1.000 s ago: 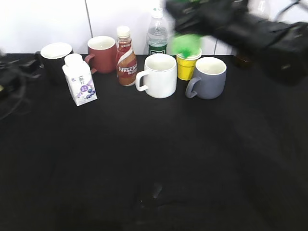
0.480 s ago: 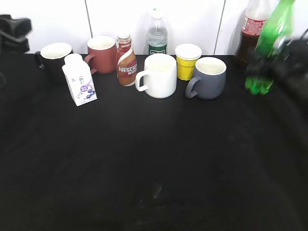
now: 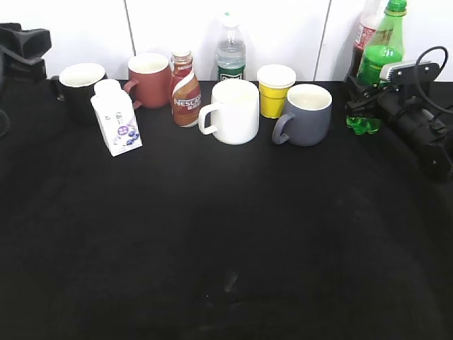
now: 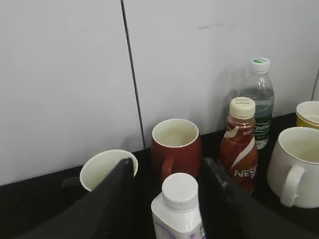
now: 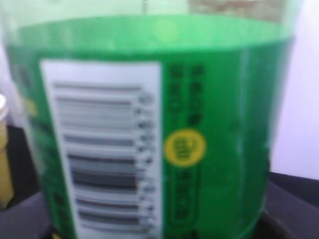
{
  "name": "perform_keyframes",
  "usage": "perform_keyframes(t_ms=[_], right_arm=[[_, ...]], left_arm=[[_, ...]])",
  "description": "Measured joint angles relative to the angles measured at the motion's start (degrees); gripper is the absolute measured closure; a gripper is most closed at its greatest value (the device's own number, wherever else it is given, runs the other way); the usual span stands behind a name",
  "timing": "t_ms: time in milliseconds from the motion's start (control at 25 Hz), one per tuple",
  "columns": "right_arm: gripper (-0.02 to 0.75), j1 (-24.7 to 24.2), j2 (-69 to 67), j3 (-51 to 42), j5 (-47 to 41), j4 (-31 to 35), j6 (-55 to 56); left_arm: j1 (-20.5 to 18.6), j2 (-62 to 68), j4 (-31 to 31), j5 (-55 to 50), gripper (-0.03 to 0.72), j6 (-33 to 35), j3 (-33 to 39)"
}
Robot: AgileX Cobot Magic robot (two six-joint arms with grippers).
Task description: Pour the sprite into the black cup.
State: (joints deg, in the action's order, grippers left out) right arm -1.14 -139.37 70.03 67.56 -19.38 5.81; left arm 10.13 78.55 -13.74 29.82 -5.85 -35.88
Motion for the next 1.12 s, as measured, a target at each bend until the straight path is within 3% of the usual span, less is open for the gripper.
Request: perform_keyframes(t_ms=[160,400,680,920,1040,1120], right_arm=[[0.196,0.0,1.3,-2.9,0.8,0.2,0.0],[0.117,0.0,2.2,-4.9,1.7,0.8,0.0],[0.11,0.0,4.5,-9.6,1.7,2.5,-0.5],[0.111,-0.1,10.2,-20.2,1.8,5.9,-3.1],[0.121,-0.1,16.0,-28.7,1.6,9.3,-3.3],[0.129,-0.1,23.5,-30.4,-11.9,7.4,0.8]], left_arm=[[0.0,0.0,0.0,0.7,0.354,0.0,0.0],[0.0,0.0,0.0,1.5,0.354,0.0,0.0],[0.0,0.0,0.0,1.5,0.355,0.0,0.0],[0.0,0.0,0.0,1.5,0.355,0.0,0.0],[0.0,0.0,0.1,-3.8,0.355,-1.1,0.0],[0.0,0.0,0.2,-14.7,0.355,-3.1,0.0]])
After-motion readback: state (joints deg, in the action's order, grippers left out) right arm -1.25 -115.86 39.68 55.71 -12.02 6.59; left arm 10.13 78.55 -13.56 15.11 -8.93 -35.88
